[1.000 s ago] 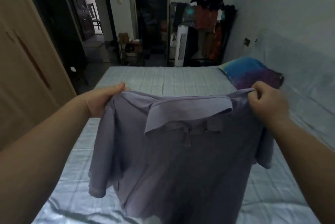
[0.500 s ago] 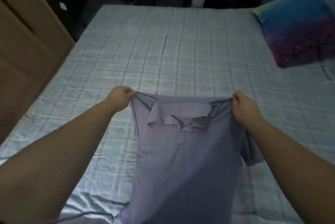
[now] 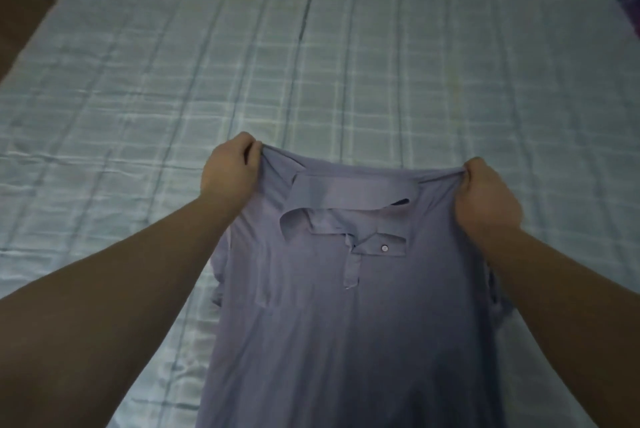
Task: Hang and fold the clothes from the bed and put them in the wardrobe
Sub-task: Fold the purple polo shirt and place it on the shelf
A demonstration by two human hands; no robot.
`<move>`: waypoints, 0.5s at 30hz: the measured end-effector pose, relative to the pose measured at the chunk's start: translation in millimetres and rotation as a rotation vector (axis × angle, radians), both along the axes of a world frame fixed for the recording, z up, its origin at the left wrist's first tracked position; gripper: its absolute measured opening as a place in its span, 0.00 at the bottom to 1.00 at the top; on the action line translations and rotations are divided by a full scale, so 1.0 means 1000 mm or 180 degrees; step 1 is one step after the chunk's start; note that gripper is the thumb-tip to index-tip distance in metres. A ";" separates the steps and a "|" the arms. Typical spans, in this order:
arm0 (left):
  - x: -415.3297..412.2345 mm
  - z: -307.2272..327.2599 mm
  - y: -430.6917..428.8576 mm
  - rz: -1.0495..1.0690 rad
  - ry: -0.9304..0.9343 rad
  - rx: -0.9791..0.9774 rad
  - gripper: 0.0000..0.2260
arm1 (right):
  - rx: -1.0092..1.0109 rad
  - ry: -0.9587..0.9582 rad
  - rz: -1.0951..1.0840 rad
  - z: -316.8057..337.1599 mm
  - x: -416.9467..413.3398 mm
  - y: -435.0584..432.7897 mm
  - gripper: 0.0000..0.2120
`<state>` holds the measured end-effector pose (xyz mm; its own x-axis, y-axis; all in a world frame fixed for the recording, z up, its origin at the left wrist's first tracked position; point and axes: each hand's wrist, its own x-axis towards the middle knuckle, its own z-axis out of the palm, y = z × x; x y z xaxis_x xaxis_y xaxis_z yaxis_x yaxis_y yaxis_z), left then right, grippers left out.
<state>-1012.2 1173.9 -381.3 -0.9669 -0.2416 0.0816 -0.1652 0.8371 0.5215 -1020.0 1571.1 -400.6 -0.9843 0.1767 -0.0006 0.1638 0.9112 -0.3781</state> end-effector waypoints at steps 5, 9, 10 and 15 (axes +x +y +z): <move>-0.029 -0.051 -0.022 0.0008 -0.0298 -0.1087 0.13 | 0.0642 0.0115 0.0454 -0.043 -0.039 0.004 0.14; -0.045 -0.091 -0.018 -0.0185 -0.0489 -0.1248 0.14 | 0.0892 -0.0068 0.0551 -0.076 -0.047 0.002 0.14; -0.045 -0.100 -0.016 -0.0182 -0.0519 -0.1239 0.14 | 0.0889 -0.0051 0.0493 -0.083 -0.046 0.003 0.14; -0.042 -0.111 -0.014 0.0157 -0.0351 -0.1167 0.10 | 0.0832 0.0009 0.0131 -0.083 -0.038 -0.007 0.06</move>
